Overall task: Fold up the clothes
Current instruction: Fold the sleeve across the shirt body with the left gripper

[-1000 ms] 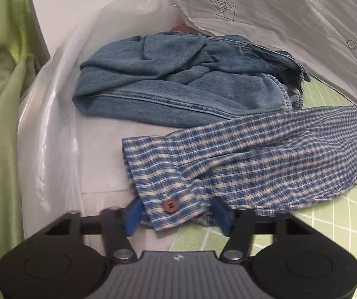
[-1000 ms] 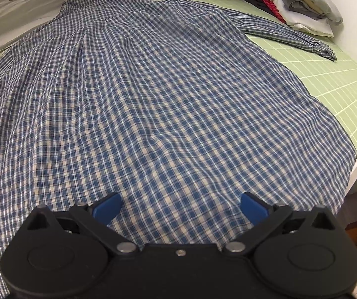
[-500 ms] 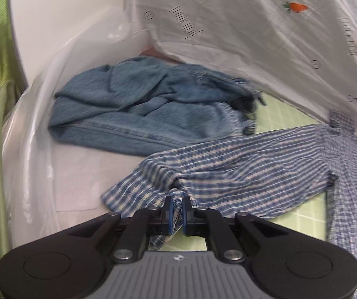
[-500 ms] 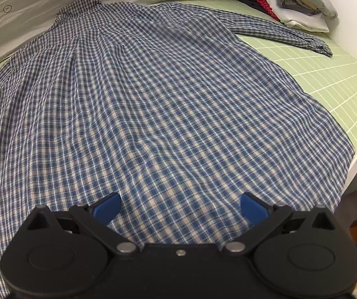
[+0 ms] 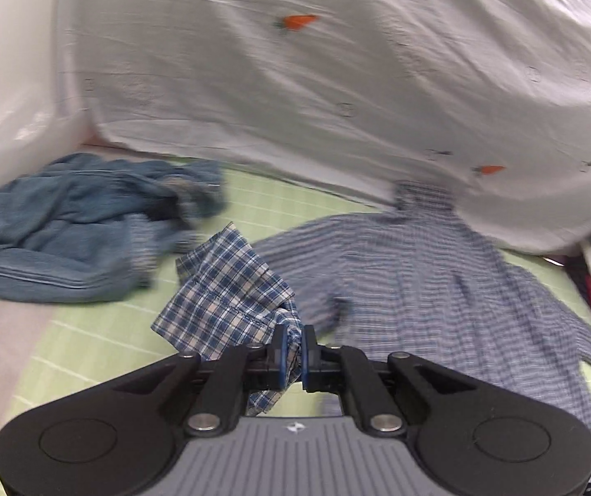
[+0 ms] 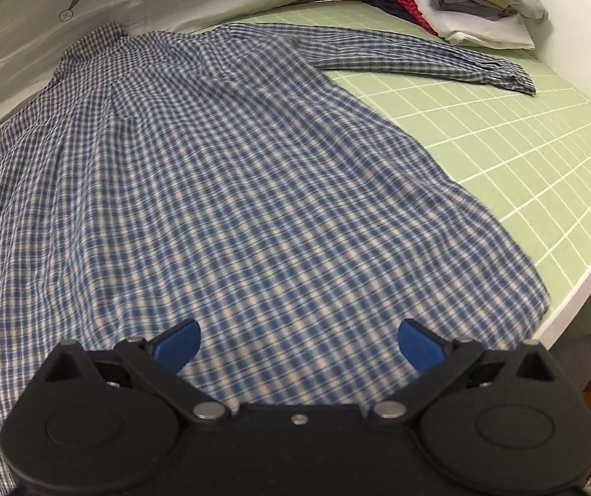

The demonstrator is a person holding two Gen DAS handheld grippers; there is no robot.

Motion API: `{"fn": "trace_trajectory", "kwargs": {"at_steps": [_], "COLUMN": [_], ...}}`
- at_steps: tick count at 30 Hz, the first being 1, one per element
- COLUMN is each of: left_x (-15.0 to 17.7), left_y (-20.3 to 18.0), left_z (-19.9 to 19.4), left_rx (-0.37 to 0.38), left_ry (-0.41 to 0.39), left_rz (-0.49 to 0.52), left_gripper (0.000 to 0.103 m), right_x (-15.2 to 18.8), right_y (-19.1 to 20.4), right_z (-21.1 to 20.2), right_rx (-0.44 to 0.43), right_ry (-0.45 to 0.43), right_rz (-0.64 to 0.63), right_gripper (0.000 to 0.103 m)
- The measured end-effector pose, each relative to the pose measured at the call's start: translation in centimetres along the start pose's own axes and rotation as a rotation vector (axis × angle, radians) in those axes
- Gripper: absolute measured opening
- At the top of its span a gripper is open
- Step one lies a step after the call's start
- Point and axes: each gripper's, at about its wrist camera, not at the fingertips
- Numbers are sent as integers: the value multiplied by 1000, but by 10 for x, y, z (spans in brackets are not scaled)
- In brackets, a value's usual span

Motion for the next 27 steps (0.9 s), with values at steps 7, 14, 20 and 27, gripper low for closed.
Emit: {"fn": "trace_trajectory", "kwargs": {"at_steps": [7, 14, 20, 27], "left_x": [47, 73, 64, 61], "left_y": [-97, -102, -41, 29], "left_z": [29, 26, 12, -5], "left_rx": [157, 25, -181, -296], "left_ry": [122, 150, 151, 191], "left_rz": [29, 35, -68, -122], "left_gripper": [14, 72, 80, 86], "right_x": [-1, -11, -31, -48], "right_y": [-61, -73, -30, 63], "right_z": [9, 19, 19, 5], "right_rx": [23, 7, -39, -88], "right_ry": [6, -2, -49, -139], "right_rz": [37, 25, -67, -260], "right_gripper": [103, 103, 103, 103]}}
Point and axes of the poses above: each gripper's, at about its wrist camera, not at the fingertips, and z roughly the way its jaws point, y to its left, x to its underside, and after that the axes turned 13 degrees about -z, right-handed
